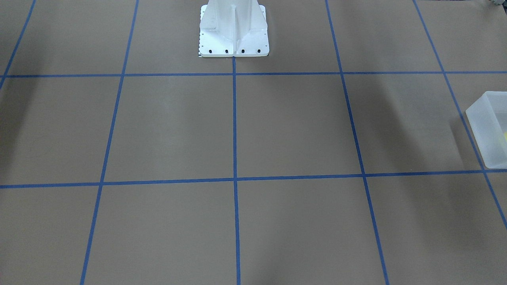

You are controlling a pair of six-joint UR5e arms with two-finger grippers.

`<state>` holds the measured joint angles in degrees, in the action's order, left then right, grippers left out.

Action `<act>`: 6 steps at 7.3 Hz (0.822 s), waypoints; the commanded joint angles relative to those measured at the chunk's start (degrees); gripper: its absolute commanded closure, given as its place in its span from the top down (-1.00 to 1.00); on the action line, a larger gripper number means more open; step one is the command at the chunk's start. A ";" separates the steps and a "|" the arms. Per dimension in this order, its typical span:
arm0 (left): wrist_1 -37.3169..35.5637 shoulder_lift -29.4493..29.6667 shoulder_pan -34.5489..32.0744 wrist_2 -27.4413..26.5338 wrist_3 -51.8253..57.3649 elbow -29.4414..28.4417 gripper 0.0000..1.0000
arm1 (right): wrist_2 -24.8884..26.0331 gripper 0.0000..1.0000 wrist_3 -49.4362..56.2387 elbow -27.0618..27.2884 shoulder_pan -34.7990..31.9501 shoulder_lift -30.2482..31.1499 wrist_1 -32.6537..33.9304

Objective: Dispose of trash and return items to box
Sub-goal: 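Lower the green bowl into the clear bin and release it with the left gripper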

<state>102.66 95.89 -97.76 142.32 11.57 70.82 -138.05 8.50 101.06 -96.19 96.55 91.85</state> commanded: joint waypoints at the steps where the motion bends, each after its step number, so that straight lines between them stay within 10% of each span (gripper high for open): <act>1: -4.40 2.11 -3.83 -5.69 9.61 -5.94 -1.00 | -0.38 1.00 -1.30 0.36 1.97 -0.22 0.00; 6: 6.14 2.37 -3.93 -9.34 9.62 -18.95 -1.00 | -0.91 1.00 -8.06 0.28 7.51 -2.60 0.00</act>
<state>108.12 98.40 -101.68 133.06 21.22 53.55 -139.00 0.68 101.34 -89.03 94.02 91.85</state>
